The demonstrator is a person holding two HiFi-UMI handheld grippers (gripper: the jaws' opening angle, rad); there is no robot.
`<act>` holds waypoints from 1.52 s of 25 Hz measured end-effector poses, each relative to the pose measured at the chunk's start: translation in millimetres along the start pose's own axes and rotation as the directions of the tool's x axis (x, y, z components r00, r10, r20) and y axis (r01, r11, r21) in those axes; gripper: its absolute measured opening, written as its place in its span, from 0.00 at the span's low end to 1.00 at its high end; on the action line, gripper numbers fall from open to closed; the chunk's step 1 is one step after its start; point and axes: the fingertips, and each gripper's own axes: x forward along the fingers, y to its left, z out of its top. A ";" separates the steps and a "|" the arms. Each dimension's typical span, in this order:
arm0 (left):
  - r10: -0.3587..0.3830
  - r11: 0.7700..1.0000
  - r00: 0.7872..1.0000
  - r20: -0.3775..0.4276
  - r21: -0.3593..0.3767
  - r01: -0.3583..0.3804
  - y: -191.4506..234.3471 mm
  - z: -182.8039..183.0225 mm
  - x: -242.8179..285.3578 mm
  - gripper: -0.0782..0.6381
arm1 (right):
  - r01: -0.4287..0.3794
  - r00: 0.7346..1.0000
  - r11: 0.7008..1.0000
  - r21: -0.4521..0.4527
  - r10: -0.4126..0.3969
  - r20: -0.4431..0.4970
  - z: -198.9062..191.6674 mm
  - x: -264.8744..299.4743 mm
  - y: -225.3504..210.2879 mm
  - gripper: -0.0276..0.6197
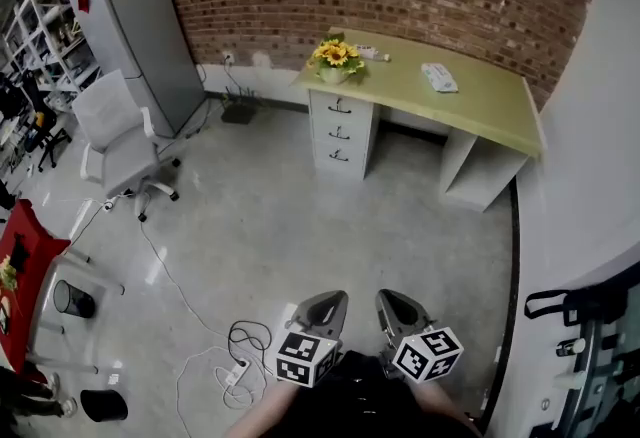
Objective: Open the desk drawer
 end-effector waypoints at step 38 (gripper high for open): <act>0.070 0.996 0.997 -0.030 -0.058 -0.071 61.8 28.1 92.0 0.12 | -0.023 0.998 1.000 0.019 0.024 -0.059 30.2 85.3 -65.4 0.06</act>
